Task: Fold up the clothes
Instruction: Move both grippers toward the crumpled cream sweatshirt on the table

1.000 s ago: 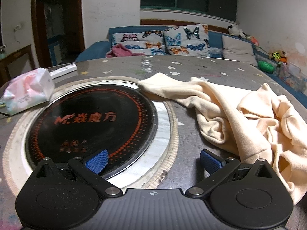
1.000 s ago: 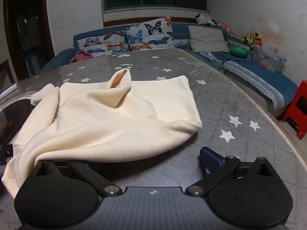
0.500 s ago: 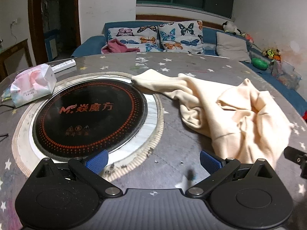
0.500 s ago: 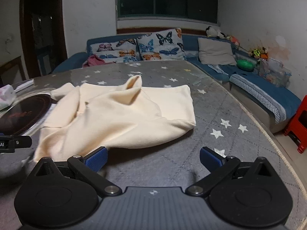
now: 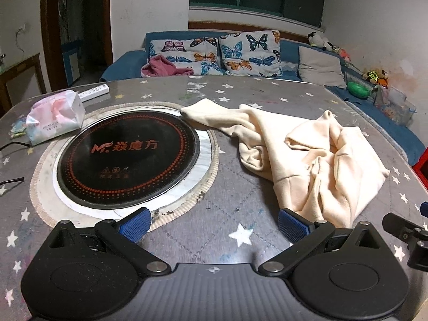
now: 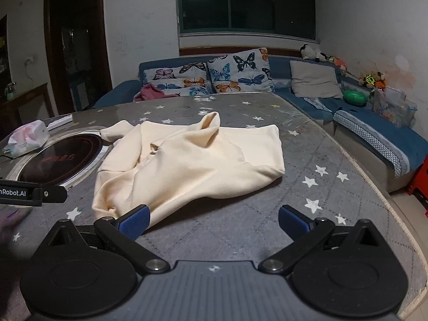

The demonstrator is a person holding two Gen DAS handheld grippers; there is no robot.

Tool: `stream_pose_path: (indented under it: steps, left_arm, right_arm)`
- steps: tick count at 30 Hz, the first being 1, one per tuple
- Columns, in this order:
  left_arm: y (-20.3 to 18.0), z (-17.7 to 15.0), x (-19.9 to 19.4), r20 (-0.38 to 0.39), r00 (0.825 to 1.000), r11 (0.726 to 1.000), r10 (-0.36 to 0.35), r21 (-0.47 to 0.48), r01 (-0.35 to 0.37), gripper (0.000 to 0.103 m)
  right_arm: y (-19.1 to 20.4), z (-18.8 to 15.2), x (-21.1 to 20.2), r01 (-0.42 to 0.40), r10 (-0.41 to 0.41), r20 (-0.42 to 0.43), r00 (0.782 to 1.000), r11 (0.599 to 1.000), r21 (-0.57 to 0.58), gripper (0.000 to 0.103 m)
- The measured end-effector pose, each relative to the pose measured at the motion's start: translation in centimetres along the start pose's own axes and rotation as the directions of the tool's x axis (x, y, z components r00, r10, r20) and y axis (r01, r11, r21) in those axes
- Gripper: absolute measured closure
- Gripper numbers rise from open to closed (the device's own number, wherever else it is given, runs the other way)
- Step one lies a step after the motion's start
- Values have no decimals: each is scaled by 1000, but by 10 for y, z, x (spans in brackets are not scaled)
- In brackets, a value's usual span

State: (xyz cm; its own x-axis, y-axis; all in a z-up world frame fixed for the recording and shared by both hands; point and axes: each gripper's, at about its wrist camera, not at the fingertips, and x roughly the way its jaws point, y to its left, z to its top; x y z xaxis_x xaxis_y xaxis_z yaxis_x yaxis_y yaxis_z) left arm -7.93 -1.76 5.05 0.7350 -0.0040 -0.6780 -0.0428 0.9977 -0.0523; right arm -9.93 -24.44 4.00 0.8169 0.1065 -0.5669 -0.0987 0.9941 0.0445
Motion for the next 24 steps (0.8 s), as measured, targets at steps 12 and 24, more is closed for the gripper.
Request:
stream_pose_path:
  steps: [12, 24]
  left_arm:
    - [-10, 0, -12, 16, 1000, 1000, 8, 24, -9, 0]
    - [-17, 9, -5, 23, 1000, 999, 3, 50, -4, 0]
  right_arm:
    - [12, 0, -10, -12, 13, 16, 1000, 998, -62, 0]
    - [13, 7, -1, -21, 20, -7, 1000, 997, -75, 7]
